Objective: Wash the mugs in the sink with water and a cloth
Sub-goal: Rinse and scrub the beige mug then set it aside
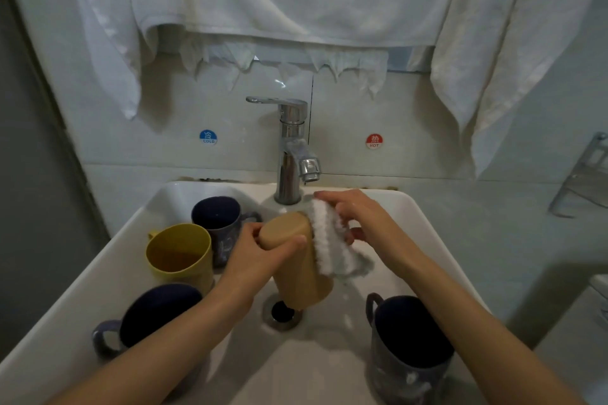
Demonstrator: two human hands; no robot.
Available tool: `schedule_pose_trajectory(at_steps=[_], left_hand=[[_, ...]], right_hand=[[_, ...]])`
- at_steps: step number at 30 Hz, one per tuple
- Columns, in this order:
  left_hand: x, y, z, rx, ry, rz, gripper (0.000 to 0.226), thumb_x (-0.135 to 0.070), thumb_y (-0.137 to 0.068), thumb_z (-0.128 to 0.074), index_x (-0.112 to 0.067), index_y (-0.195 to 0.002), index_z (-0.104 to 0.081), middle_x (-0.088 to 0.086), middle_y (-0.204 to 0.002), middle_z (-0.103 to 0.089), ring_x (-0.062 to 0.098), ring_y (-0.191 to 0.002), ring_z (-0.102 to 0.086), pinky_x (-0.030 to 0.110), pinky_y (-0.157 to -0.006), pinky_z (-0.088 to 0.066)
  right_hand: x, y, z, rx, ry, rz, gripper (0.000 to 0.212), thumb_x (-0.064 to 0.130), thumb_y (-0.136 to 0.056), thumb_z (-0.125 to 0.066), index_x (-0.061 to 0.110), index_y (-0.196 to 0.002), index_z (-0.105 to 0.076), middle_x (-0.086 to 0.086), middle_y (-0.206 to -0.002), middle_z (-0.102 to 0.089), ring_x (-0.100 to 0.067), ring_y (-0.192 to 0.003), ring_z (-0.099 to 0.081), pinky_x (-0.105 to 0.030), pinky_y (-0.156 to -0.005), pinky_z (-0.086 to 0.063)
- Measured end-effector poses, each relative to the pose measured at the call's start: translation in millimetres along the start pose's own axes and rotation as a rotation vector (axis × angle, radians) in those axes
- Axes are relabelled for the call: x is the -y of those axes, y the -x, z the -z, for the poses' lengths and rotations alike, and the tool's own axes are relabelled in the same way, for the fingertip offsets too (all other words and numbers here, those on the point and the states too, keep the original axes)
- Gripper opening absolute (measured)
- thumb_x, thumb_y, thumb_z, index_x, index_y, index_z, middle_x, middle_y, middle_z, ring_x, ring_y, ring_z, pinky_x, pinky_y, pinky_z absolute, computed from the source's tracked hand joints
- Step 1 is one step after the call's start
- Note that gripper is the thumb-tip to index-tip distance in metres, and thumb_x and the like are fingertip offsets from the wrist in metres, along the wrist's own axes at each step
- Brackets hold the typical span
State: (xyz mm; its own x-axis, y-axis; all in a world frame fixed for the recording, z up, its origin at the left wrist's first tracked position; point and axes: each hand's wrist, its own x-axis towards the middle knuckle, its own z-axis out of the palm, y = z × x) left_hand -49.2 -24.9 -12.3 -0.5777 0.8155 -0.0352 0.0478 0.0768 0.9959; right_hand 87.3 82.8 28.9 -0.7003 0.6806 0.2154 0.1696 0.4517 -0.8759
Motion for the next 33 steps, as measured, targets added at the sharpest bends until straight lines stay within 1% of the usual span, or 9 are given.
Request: schedule_pose_trajectory(at_steps=[4, 7, 12, 15, 20, 23, 28, 30, 33], left_hand=[[-4, 4, -2, -0.007, 0.065, -0.006, 0.059, -0.032, -0.073, -0.073, -0.024, -0.119, -0.038, 0.001, -0.119, -0.049, 0.023, -0.108, -0.052, 0.045, -0.09, -0.05], [-8, 6, -3, -0.035, 0.099, -0.034, 0.06, -0.033, -0.071, -0.072, -0.023, -0.119, -0.039, 0.0, -0.117, -0.049, 0.023, -0.107, -0.053, 0.046, -0.092, -0.049], [-9, 6, -1, -0.001, 0.03, -0.034, 0.057, -0.031, -0.072, -0.073, -0.025, -0.118, -0.038, -0.003, -0.114, -0.049, 0.023, -0.109, -0.052, 0.047, -0.094, -0.048], [-10, 5, -1, 0.151, 0.05, 0.087, 0.058, -0.034, -0.076, -0.068, -0.02, -0.124, -0.039, 0.003, -0.128, -0.047, 0.023, -0.112, -0.051, 0.043, -0.089, -0.05], [-21, -15, 4, 0.387, -0.509, -0.038, 0.093, -0.049, -0.073, -0.067, -0.029, -0.147, -0.014, -0.002, -0.147, -0.032, 0.019, -0.126, -0.042, 0.028, -0.096, -0.042], [-30, -22, 1, 0.465, -0.61, -0.164, 0.088, -0.056, -0.067, -0.069, -0.037, -0.142, -0.026, -0.005, -0.139, -0.042, 0.014, -0.117, -0.049, 0.023, -0.09, -0.046], [-20, -25, 3, 0.372, -0.545, -0.217, 0.058, -0.043, -0.077, -0.069, -0.036, -0.125, -0.037, -0.006, -0.12, -0.047, 0.012, -0.102, -0.052, 0.018, -0.071, -0.047], [-17, -26, 6, 0.325, -0.491, -0.231, 0.055, -0.04, -0.077, -0.07, -0.036, -0.122, -0.039, -0.008, -0.113, -0.046, 0.01, -0.097, -0.051, 0.019, -0.069, -0.047], [-15, -27, 11, 0.263, -0.391, -0.222, 0.053, -0.038, -0.076, -0.071, -0.035, -0.119, -0.041, -0.013, -0.106, -0.045, 0.008, -0.094, -0.05, 0.022, -0.07, -0.048]], right_hand=[[-8, 1, 5, 0.029, 0.556, 0.206, 0.051, 0.045, -0.082, -0.042, 0.045, -0.133, -0.039, 0.009, -0.124, -0.034, -0.005, -0.114, -0.026, -0.024, -0.097, -0.027], [-12, 1, 5, 0.081, 0.444, 0.253, 0.05, 0.048, -0.089, -0.039, 0.04, -0.138, -0.032, 0.007, -0.137, -0.038, -0.008, -0.121, -0.034, -0.024, -0.099, -0.028], [-16, 1, 0, 0.032, 0.493, 0.161, 0.05, 0.057, -0.086, -0.031, 0.022, -0.119, -0.045, 0.001, -0.102, -0.061, -0.018, -0.09, -0.058, -0.031, -0.082, -0.047], [-20, 0, 4, 0.0, 0.573, 0.144, 0.042, 0.051, -0.091, -0.034, 0.017, -0.109, -0.049, -0.01, -0.096, -0.065, -0.027, -0.089, -0.059, -0.039, -0.08, -0.046], [-16, -4, 5, -0.002, 0.718, 0.138, 0.033, 0.039, -0.097, -0.04, 0.013, -0.114, -0.05, -0.013, -0.101, -0.064, -0.03, -0.094, -0.058, -0.038, -0.079, -0.044], [-17, -3, 6, 0.034, 0.629, 0.161, 0.034, 0.047, -0.096, -0.038, 0.018, -0.11, -0.05, -0.008, -0.099, -0.064, -0.026, -0.092, -0.058, -0.04, -0.081, -0.046], [-21, -3, 25, -0.099, 0.349, 0.181, 0.027, 0.04, -0.096, -0.033, 0.018, -0.096, -0.049, -0.003, -0.084, -0.06, -0.023, -0.079, -0.057, -0.04, -0.076, -0.045], [-22, -5, 34, -0.167, 0.327, 0.173, 0.023, 0.032, -0.099, -0.035, 0.016, -0.099, -0.051, -0.001, -0.083, -0.059, -0.022, -0.079, -0.055, -0.03, -0.071, -0.042], [-30, -6, 35, -0.027, 0.349, 0.146, 0.035, 0.038, -0.098, -0.037, 0.016, -0.12, -0.051, 0.002, -0.106, -0.054, -0.015, -0.099, -0.05, -0.02, -0.084, -0.039]])
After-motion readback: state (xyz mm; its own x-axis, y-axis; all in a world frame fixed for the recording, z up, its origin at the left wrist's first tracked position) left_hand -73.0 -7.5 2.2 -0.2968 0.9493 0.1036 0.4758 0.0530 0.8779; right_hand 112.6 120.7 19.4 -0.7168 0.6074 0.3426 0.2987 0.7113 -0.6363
